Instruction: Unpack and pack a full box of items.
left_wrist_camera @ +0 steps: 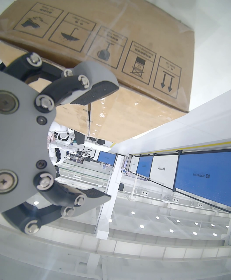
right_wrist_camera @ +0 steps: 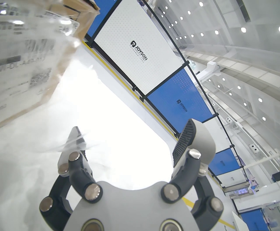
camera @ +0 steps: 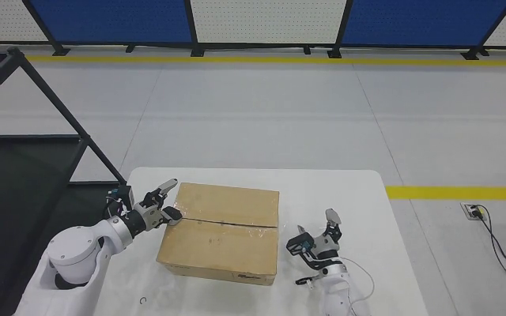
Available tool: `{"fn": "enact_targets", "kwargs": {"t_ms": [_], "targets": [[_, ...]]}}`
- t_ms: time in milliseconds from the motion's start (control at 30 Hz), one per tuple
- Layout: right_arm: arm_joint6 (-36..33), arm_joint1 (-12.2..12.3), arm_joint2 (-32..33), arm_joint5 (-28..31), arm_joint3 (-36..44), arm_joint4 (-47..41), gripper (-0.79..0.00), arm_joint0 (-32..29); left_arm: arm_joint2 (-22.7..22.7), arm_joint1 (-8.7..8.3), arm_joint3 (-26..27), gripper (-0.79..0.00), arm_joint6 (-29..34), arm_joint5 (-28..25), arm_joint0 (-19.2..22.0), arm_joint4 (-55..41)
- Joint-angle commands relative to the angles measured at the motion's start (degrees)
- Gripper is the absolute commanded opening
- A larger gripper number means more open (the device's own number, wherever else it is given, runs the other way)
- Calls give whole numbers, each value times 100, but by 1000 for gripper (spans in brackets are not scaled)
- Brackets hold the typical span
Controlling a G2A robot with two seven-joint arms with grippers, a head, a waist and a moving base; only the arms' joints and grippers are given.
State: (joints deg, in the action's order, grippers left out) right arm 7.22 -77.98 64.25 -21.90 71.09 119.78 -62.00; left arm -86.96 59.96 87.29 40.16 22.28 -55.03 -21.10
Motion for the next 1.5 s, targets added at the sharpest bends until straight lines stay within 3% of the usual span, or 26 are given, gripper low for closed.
{"fn": "enact_targets", "kwargs": {"t_ms": [0, 367, 733, 900, 1167, 1367, 1467], "targets": [[32, 47, 140, 122, 226, 88, 0, -193, 0, 0, 0, 0, 0, 0, 0, 0], [192, 240, 849, 708, 1121, 258, 0, -1067, 0, 0, 0, 0, 0, 0, 0, 0], [905, 443, 1458, 2959, 1448, -336, 0, -1288, 0, 0, 0, 0, 0, 0, 0, 0], [1320, 552, 1817, 3586, 1690, -484, 0, -1537, 0, 0, 0, 0, 0, 0, 0, 0], [1455, 622, 2289, 3475, 1767, -913, 0, -1808, 0, 0, 0, 0, 0, 0, 0, 0], [1791, 595, 2461, 3448, 1730, -2039, 0, -1939, 0, 0, 0, 0, 0, 0, 0, 0], [2194, 579, 2529, 4156, 1601, -3227, 0, -1931, 0, 0, 0, 0, 0, 0, 0, 0]]}}
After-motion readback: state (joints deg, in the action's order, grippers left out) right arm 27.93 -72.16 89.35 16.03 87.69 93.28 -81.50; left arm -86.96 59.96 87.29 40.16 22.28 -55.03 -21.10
